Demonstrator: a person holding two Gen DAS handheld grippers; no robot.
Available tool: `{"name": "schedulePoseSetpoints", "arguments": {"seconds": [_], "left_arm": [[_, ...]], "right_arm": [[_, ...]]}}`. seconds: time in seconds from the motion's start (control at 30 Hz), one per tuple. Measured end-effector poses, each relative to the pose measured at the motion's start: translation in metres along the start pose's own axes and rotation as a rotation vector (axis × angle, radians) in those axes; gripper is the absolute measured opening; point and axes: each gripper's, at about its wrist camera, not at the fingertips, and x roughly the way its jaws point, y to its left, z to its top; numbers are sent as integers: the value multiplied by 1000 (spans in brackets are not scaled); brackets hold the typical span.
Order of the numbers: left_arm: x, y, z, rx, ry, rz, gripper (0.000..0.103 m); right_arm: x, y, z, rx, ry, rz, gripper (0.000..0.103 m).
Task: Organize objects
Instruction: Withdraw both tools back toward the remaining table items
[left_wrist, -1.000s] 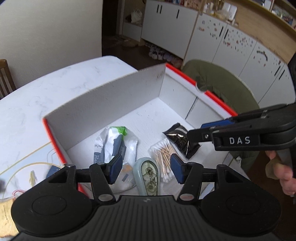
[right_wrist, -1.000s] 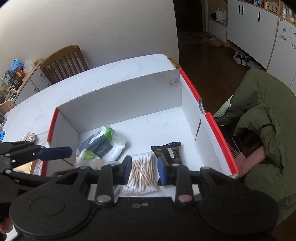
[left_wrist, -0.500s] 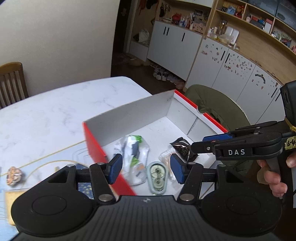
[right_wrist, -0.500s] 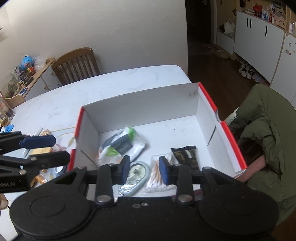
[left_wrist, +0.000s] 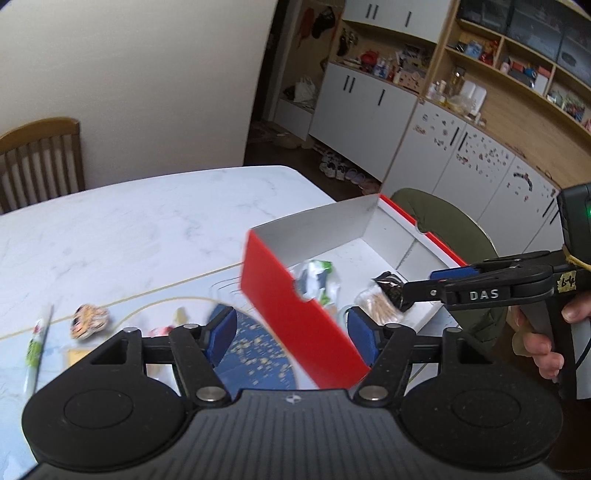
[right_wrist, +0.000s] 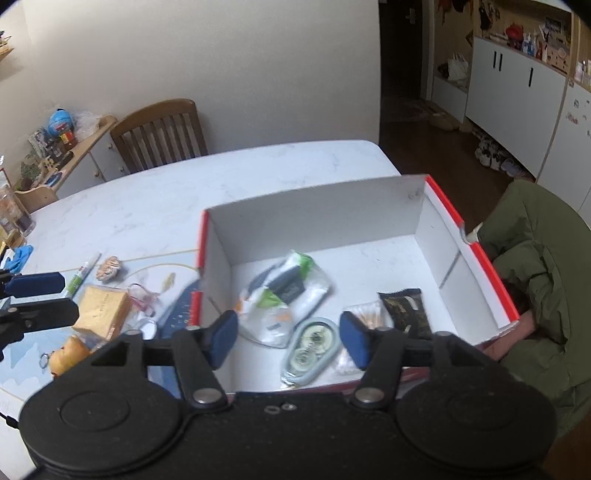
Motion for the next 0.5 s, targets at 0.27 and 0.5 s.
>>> {"name": "schedulePoseSetpoints", "arguments": {"seconds": [0.27,0.5], "left_arm": [[-43,57,-23,-40,-29,65,72],[-71,106,-43,-92,-46,116,81]], "right_arm": [[-4,39,-6,-33,-7,5,76],[0,76,-12,-60,-2,38,88]]}}
